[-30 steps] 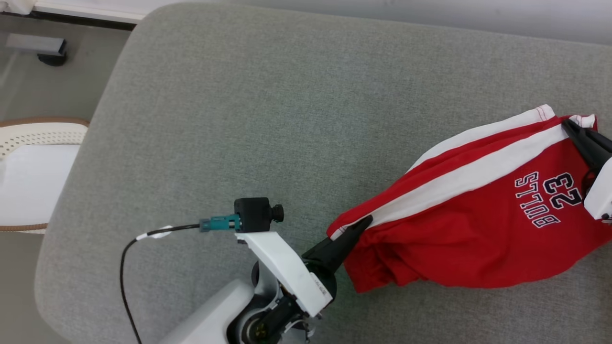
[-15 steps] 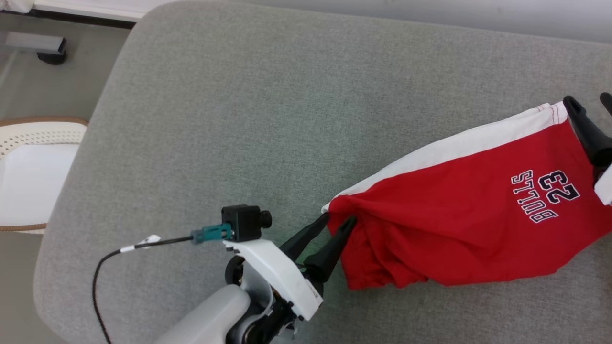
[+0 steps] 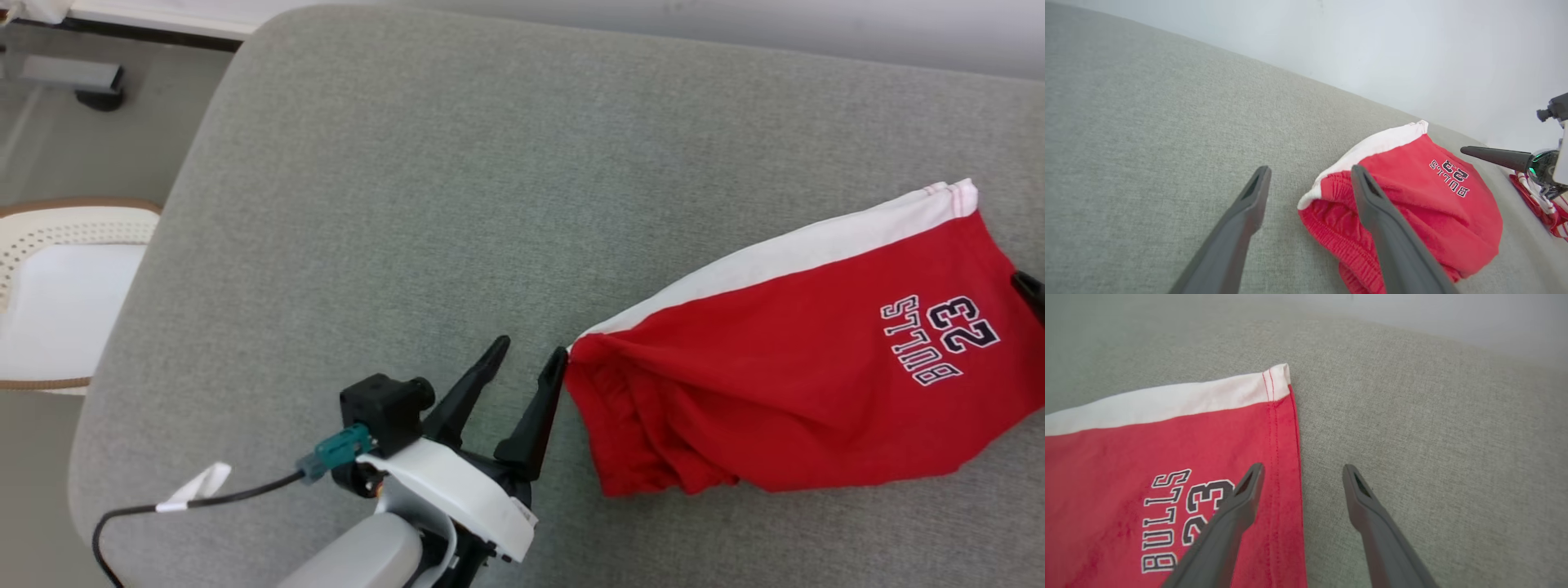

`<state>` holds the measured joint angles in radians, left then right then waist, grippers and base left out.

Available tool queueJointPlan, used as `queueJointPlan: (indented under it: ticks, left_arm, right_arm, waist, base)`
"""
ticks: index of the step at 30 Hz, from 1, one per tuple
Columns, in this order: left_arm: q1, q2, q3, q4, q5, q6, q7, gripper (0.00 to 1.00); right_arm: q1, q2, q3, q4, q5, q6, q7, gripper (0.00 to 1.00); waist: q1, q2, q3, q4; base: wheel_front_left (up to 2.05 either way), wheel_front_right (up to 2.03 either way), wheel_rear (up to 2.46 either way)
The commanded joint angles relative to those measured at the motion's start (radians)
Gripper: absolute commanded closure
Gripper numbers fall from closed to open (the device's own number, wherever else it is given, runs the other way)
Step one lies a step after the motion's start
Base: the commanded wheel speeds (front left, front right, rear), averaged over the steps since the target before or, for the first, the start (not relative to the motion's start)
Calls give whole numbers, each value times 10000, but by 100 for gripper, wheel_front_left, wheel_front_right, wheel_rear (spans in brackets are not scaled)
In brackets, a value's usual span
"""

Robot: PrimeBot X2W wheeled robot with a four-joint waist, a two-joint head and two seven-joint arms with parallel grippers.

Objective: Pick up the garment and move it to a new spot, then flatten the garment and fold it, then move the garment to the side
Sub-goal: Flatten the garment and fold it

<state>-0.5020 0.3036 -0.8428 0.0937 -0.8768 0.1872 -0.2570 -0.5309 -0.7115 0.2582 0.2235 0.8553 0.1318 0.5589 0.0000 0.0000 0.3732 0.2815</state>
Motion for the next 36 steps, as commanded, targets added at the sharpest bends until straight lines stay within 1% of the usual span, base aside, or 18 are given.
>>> queueJointPlan:
  ticks: [1, 3, 5, 10, 14, 17, 18, 19, 20, 21, 24, 27, 33, 36]
  left_arm:
    - [141, -21, 61, -56, 252, 27, -39, 0]
    - [228, -132, 358, -220, 844, 47, -83, 0]
    - [521, -481, 904, -482, 1308, -29, -76, 0]
    - [1256, -1198, 2153, -884, 2627, -595, -70, 0]
    - [1815, -1722, 2882, -888, 3591, -1110, -70, 0]
    - [2048, -1993, 3243, -829, 4256, -1522, -71, 0]
    - [2164, -2070, 3339, -781, 4407, -1627, -71, 0]
    - [2265, -2146, 3451, -755, 4575, -1732, -71, 0]
    - [2340, -2209, 3567, -732, 4701, -1827, -72, 0]
    - [2416, -2273, 3647, -689, 4806, -1937, -72, 0]
    - [2621, -2399, 3874, -567, 5104, -2170, -72, 0]
    - [2821, -2461, 4133, -462, 5286, -2300, -69, 0]
    - [3272, -2504, 4477, -134, 5551, -2547, -68, 0]
    - [3493, -2500, 4582, -35, 5781, -2658, -68, 0]
  right_arm:
    - [35, -79, -5, 6, 19, -24, 30, 0]
    - [9, -111, -72, 172, 43, -24, 185, 0]
    - [-47, -41, -205, 329, 105, -24, 351, 0]
    - [-91, 245, -242, 588, 349, -24, 838, 0]
    - [-19, 561, 28, 609, 462, -11, 1363, 0]
    - [0, 716, 296, 593, 511, 2, 1660, 0]
    - [16, 774, 393, 575, 558, 8, 1765, 12]
    - [37, 824, 484, 552, 599, 16, 1897, 58]
    - [36, 862, 540, 516, 630, 20, 1968, 86]
    - [32, 881, 573, 497, 662, 20, 2021, 100]
    - [1, 933, 446, 630, 666, 11, 1908, 100]
    - [13, 990, 124, 802, 728, -18, 1632, 100]
    - [119, 1275, -475, 1121, 893, -29, 1089, 100]
    - [260, 1311, -837, 1256, 1034, -27, 822, 100]
  waist:
    - [0, 0, 64, 88]
    - [0, 0, 127, 214]
    - [0, 0, 201, 357]
    - [0, 0, 320, 656]
    - [0, 0, 384, 781]
    - [0, 0, 415, 836]
    - [0, 0, 414, 839]
    - [0, 0, 409, 833]
    - [0, 0, 409, 814]
    - [0, 0, 398, 782]
    - [0, 0, 313, 614]
    - [0, 0, 155, 344]
    - [0, 0, -332, -531]
    - [0, 0, -564, -909]
  base:
    - [0, 0, 0]
    - [0, 0, 0]
    - [0, 0, 0]
    - [0, 0, 0]
    - [0, 0, 0]
    - [0, 0, 0]
    - [0, 0, 0]
    - [0, 0, 0]
    - [0, 0, 0]
    - [0, 0, 0]
    - [0, 0, 0]
    - [0, 0, 0]
    - [0, 0, 0]
    - [0, 0, 0]
